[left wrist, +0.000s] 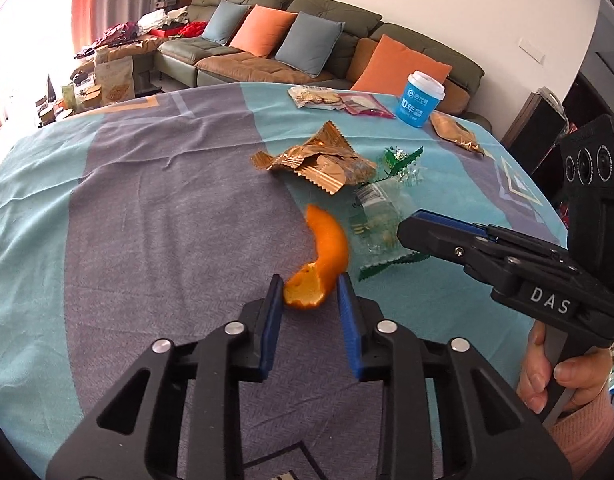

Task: Collect trash
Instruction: 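Grasp another orange peel with the left gripper and lift it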

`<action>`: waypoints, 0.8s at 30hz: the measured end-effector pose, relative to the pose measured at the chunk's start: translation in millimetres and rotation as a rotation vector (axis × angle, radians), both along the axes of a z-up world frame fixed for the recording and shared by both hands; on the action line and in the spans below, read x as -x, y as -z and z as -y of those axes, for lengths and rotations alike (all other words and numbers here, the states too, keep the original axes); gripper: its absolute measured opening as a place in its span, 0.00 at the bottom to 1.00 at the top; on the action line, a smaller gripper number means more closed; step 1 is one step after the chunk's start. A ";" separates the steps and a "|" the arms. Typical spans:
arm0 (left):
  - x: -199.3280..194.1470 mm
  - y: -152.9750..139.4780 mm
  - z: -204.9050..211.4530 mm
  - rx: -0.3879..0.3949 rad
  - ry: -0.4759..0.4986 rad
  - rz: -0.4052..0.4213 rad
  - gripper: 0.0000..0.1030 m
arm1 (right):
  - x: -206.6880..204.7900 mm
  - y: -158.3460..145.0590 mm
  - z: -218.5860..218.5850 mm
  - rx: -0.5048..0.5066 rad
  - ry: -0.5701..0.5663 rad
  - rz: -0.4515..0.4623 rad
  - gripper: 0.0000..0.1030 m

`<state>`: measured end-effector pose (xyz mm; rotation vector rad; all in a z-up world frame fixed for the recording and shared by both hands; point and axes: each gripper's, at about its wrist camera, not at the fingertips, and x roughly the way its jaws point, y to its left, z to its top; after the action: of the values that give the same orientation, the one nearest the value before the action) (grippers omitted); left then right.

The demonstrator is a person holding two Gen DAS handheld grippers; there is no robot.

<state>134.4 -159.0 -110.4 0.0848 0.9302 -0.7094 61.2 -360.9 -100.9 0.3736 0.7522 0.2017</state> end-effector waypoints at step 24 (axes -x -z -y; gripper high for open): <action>32.7 -20.7 -39.4 0.023 -0.053 0.078 0.14 | 28.1 -18.4 -7.5 -0.028 -0.055 0.079 0.02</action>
<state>101.8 -119.6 -89.7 0.0666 0.8470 -0.6631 33.1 -353.3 -82.5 0.3700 0.6826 0.2775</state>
